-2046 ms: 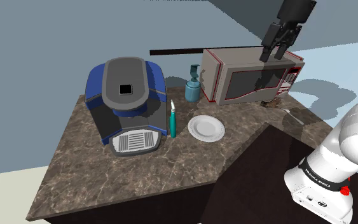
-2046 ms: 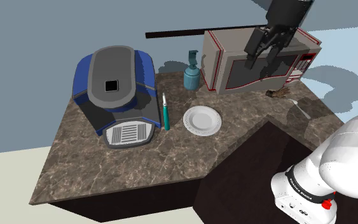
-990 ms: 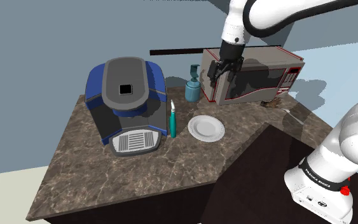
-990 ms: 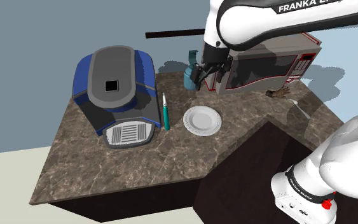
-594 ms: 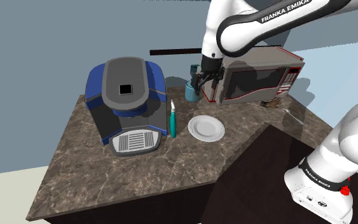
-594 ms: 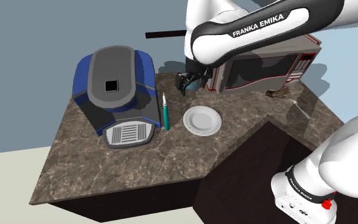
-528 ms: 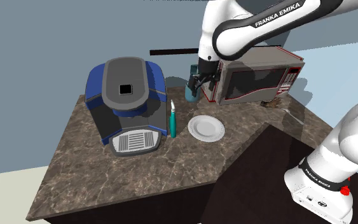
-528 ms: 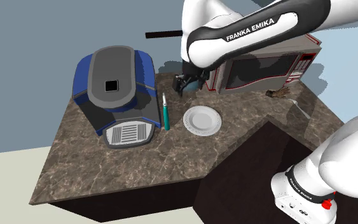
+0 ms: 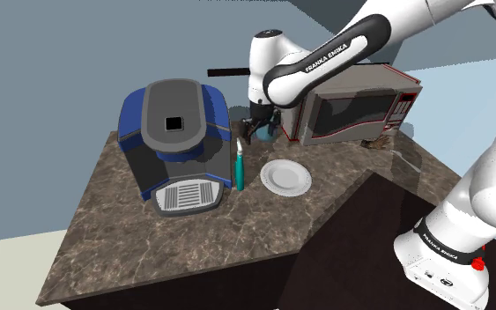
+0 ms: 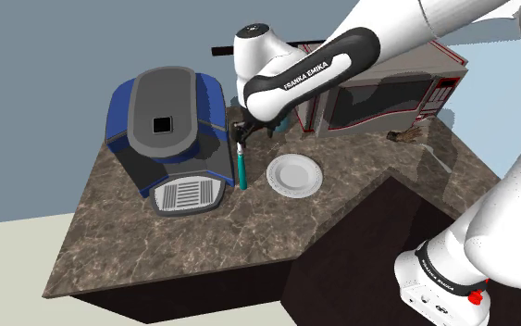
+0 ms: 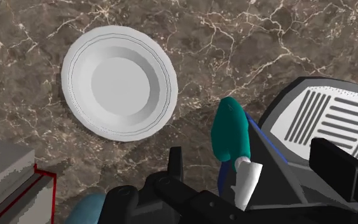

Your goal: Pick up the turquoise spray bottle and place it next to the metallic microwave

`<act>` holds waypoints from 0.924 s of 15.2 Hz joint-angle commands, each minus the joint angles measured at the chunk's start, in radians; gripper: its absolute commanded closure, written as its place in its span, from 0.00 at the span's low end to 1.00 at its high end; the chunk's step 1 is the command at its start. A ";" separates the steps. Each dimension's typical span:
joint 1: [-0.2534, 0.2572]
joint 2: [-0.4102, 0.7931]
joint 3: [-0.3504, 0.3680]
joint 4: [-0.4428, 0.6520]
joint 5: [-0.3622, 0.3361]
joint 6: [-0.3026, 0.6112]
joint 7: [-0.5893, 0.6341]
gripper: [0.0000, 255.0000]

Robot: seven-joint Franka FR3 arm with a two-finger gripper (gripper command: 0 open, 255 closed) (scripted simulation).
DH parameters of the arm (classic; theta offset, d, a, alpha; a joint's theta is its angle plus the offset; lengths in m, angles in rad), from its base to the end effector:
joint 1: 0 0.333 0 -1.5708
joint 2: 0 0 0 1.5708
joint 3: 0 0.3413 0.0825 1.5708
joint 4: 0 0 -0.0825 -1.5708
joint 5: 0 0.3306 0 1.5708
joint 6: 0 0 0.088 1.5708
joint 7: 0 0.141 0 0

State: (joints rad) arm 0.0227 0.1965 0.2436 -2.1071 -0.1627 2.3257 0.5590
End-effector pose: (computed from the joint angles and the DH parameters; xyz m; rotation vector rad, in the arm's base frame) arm 0.5235 0.1320 0.3559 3.0719 -0.2897 0.0877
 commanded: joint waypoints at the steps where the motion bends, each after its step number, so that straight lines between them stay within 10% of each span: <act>1: 0.020 0.079 -0.005 0.058 -0.044 0.013 0.047 0.00; 14: 0.081 0.372 -0.064 0.262 -0.157 0.081 0.136 0.00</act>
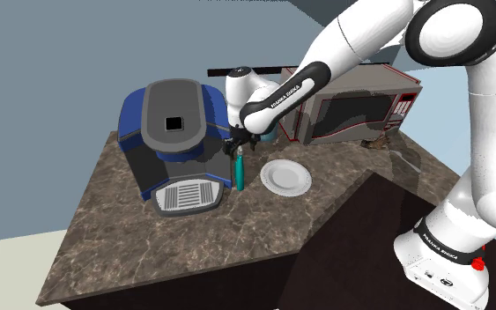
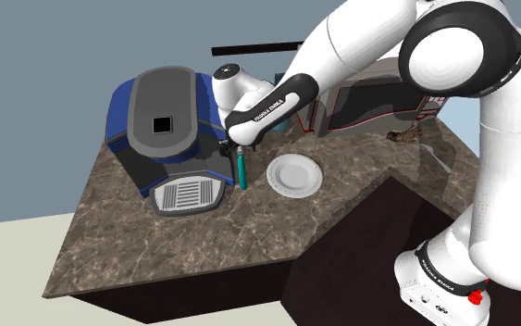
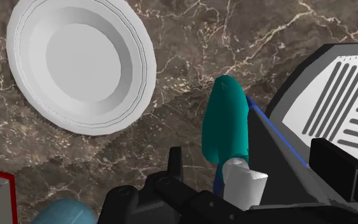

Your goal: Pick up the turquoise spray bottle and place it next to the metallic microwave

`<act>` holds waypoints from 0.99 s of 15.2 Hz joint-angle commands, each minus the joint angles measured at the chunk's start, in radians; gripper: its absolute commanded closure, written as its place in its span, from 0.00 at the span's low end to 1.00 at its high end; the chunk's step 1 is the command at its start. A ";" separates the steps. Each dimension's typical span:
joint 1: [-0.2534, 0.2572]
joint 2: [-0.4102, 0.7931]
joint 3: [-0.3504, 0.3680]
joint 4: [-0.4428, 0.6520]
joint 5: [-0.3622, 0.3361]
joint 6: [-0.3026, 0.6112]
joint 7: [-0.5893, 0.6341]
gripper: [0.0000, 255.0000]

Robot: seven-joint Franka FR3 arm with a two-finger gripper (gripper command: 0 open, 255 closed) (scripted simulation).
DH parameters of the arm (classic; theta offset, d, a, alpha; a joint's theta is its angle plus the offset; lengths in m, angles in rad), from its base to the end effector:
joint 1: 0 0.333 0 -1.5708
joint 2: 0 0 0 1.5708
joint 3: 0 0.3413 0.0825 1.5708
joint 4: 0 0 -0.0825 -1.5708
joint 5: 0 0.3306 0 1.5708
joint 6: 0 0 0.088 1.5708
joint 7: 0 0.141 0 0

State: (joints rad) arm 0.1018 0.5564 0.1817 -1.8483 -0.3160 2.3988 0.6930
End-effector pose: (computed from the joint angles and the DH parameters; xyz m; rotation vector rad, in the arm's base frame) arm 0.6026 0.1561 0.2534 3.0245 -0.3099 0.0994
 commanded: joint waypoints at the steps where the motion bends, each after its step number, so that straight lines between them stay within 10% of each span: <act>1: 0.002 0.017 -0.004 0.004 -0.005 0.013 0.004 0.00; 8: 0.002 0.017 -0.004 0.004 -0.005 0.013 0.004 0.00; 9: 0.002 0.017 -0.004 0.004 -0.005 0.013 0.004 1.00; 15: 0.002 0.017 -0.004 0.004 -0.005 0.013 0.004 1.00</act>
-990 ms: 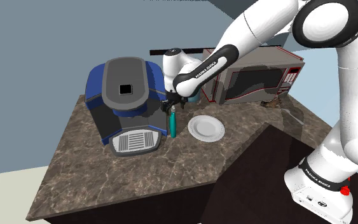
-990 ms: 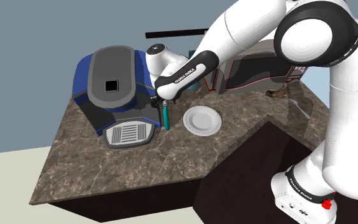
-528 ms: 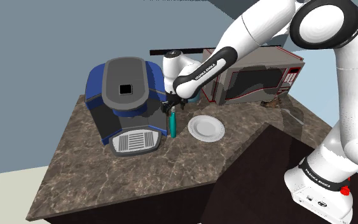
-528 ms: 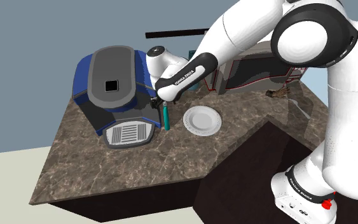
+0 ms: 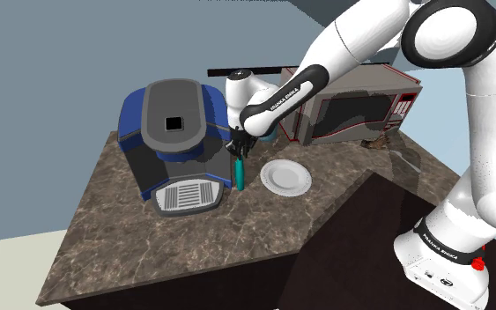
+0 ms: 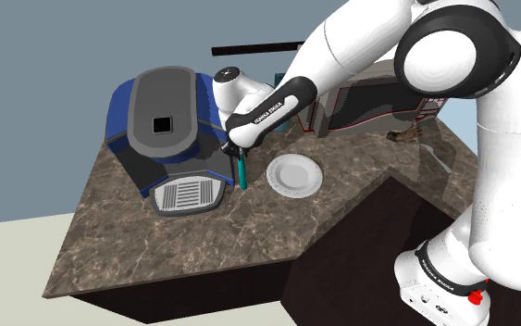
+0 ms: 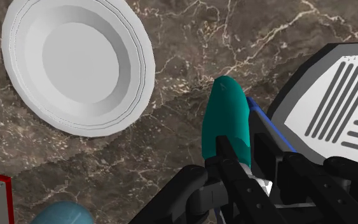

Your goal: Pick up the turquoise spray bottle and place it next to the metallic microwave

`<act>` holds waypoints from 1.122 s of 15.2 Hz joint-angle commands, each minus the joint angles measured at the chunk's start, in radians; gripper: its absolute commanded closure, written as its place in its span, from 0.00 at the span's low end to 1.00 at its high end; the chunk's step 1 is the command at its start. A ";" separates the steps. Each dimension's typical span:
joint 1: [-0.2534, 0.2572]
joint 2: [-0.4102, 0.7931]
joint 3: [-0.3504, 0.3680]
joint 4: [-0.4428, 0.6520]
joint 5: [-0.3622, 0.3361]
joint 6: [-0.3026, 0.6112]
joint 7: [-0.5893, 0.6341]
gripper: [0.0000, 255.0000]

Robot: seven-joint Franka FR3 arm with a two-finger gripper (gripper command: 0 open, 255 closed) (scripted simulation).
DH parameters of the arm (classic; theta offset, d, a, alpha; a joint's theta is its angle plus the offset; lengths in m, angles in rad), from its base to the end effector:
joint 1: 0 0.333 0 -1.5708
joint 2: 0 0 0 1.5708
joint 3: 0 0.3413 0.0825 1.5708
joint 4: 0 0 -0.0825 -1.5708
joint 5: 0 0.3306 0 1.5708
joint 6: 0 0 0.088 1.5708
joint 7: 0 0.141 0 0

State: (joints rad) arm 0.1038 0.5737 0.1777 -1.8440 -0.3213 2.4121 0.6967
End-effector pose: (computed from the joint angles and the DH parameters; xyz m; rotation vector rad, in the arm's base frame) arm 0.6044 0.1560 0.2453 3.0248 -0.3099 0.1001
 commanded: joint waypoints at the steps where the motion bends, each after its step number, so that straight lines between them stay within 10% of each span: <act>1: 0.000 0.000 0.000 0.000 0.000 0.000 0.000 1.00; 17: -0.019 -0.123 0.029 0.013 0.048 -0.133 -0.044 1.00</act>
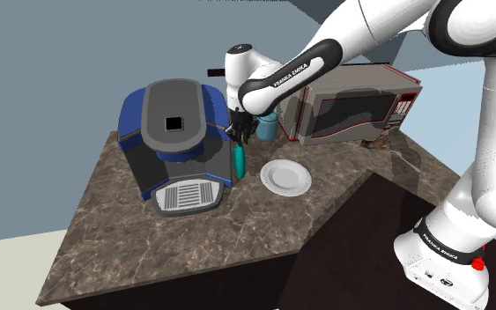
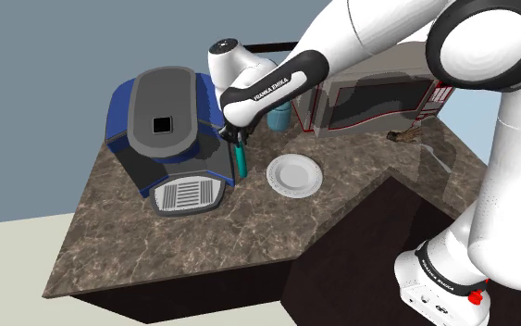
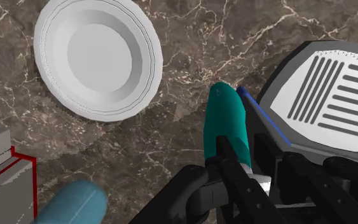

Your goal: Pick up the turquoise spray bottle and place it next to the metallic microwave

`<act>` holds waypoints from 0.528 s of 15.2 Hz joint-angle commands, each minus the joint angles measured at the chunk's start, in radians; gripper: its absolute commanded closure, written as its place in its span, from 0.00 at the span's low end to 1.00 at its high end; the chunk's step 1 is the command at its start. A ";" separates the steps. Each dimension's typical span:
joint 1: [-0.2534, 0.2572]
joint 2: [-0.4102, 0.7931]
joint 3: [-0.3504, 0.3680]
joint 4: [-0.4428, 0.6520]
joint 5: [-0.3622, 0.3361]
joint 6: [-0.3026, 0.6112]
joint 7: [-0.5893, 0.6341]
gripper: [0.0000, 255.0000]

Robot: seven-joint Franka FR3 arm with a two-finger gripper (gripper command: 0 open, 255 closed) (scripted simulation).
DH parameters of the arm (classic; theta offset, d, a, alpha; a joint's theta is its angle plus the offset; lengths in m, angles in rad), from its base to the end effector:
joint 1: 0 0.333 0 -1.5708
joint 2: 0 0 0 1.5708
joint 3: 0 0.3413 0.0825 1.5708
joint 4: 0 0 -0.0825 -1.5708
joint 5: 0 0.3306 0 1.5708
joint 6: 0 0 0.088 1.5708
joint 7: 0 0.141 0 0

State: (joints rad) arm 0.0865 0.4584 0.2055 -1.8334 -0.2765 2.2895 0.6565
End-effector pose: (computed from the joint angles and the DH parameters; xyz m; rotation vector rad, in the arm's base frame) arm 0.5973 0.1545 0.3105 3.0247 -0.3100 0.0999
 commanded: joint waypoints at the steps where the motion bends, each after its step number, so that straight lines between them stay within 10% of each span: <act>1: -0.002 -0.016 0.003 0.005 0.007 -0.020 -0.007 1.00; 8: -0.008 -0.066 0.014 0.030 0.029 -0.093 -0.027 1.00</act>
State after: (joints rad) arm 0.0791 0.3986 0.2177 -1.8107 -0.2512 2.2096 0.6328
